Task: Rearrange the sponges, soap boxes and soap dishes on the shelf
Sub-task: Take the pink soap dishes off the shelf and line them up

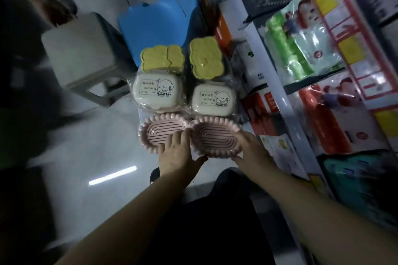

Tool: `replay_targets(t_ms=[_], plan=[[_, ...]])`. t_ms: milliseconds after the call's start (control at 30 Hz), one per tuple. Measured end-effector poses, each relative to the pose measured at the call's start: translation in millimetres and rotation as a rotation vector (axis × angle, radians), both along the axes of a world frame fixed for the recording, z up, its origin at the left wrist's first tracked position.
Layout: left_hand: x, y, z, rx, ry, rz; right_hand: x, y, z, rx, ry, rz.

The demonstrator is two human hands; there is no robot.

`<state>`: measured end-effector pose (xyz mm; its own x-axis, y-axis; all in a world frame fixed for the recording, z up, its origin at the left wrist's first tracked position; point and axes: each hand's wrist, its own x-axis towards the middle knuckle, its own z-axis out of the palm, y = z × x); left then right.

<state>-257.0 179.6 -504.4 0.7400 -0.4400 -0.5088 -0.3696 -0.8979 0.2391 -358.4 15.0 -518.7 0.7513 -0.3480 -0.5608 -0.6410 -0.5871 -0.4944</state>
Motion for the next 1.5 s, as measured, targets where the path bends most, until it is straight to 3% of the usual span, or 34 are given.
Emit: replay_targets(t_ms=[267,567,900,1000,1133,1500], plan=[[-4,-12,-10,0.015,-0.082,0.03,5,-6,-15,-0.03,-0.005,-0.061],[0,-18,-19,0.016,0.045,-0.004,0,-13,-21,-0.051,0.014,-0.143],[20,15,-32,-0.028,-0.012,-0.065,18,-2,-29,-0.133,-0.018,-0.061],[21,19,-30,0.043,-0.013,-0.127,20,0,-29,-0.146,-0.034,-0.047],[22,18,-26,0.064,-0.128,-0.181,26,5,-28,-0.14,-0.01,-0.04],[23,20,-28,0.091,-0.06,-0.197,22,11,-20,-0.203,0.073,0.081]])
